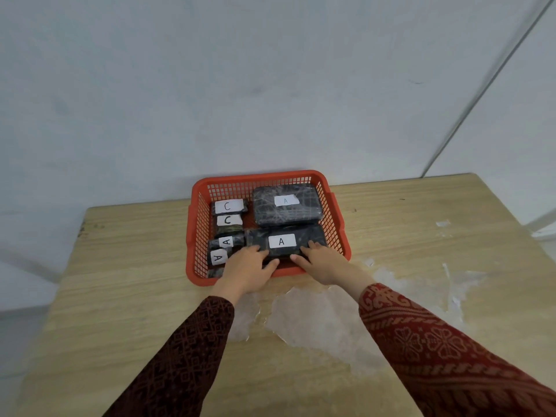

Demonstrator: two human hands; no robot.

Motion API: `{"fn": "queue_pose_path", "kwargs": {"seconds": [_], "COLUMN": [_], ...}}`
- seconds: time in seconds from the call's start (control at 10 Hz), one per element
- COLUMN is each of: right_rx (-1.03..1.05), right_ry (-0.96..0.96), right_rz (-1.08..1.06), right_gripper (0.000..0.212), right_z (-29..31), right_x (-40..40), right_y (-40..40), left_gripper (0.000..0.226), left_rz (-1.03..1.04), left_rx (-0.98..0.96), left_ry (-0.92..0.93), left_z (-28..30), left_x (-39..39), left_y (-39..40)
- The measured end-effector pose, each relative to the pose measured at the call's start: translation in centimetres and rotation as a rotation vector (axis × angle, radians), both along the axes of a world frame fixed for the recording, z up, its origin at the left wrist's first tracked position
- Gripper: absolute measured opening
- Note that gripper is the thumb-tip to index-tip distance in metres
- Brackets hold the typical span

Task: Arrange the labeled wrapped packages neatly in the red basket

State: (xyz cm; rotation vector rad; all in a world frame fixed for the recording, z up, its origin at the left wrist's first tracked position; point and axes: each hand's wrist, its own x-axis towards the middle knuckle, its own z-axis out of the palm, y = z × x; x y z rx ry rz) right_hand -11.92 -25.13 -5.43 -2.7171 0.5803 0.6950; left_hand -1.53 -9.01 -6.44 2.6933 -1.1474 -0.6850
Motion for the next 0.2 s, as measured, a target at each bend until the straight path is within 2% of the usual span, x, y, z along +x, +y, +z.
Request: {"fn": "queue_pose_path", "kwargs": {"seconds": [0.2], "right_rx": [-0.099], "right_ry": [-0.160], "right_rz": [0.091], "right_gripper": [0.066], "right_z": [2.2], "right_x": [0.1], "right_y": [0.4], "left_gripper": [0.058], "left_rz": [0.000], "left_rx": [-0.060], "left_ry": [-0.161], "left_z": [1.7], "left_x": [0.4], "left_y": [2.4]}}
